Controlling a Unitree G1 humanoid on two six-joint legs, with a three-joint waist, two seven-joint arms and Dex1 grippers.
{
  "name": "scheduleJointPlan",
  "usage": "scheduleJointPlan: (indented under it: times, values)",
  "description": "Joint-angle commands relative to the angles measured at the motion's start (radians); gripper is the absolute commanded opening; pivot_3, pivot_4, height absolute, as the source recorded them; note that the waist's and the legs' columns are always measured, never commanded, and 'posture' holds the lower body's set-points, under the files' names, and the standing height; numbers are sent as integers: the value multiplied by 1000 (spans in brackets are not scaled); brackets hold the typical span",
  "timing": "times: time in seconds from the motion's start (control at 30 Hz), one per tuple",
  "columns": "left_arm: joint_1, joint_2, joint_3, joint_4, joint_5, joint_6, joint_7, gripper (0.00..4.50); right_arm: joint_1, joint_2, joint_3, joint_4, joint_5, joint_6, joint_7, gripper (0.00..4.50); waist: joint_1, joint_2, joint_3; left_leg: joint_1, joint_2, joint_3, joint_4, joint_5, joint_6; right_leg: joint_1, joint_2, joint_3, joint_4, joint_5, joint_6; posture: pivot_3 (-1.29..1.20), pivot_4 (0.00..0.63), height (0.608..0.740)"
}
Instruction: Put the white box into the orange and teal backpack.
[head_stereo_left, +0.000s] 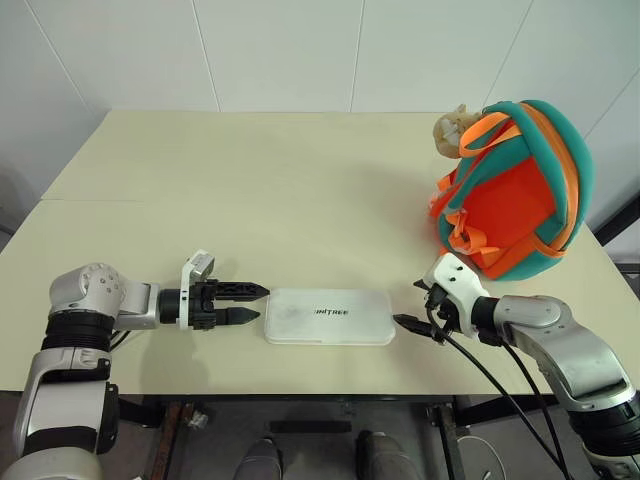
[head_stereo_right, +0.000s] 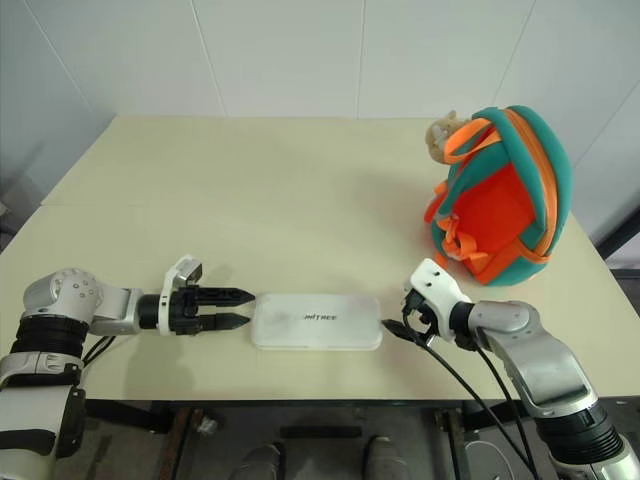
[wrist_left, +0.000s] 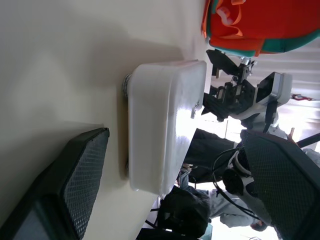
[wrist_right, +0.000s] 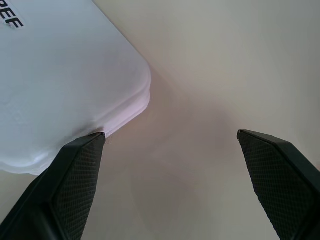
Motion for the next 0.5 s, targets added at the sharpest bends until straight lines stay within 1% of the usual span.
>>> scheduleJointPlan:
  times: [0.03, 0.23, 0.4, 0.5]
  values:
    - [-5, -32, 7, -1, -7, 3, 30, 4498, -16, 6, -2, -30, 1, 1, -10, 4477, 0, 0, 0, 0, 0, 0, 0, 0, 0, 0, 0, 0, 0, 0, 0, 0, 150, 740]
    - [-14, -78, 48, 5, 24, 3, 62, 4498, -14, 8, 1, -40, 4, 7, -13, 4477, 1, 0, 0, 0, 0, 0, 0, 0, 0, 0, 0, 0, 0, 0, 0, 0, 150, 740]
    - [-7, -92, 4, -43, 31, 3, 52, 4498, -22, 11, 5, -33, 2, 7, -14, 4477, 1, 0, 0, 0, 0, 0, 0, 0, 0, 1, 0, 0, 0, 0, 0, 0, 150, 740]
    - [-7, -107, 6, -63, 49, 3, 55, 4498, -26, 14, 9, -31, 2, 6, -15, 4477, 2, 0, 0, 1, 0, 0, 1, 0, -1, 1, 0, 0, -1, 0, -1, 0, 150, 740]
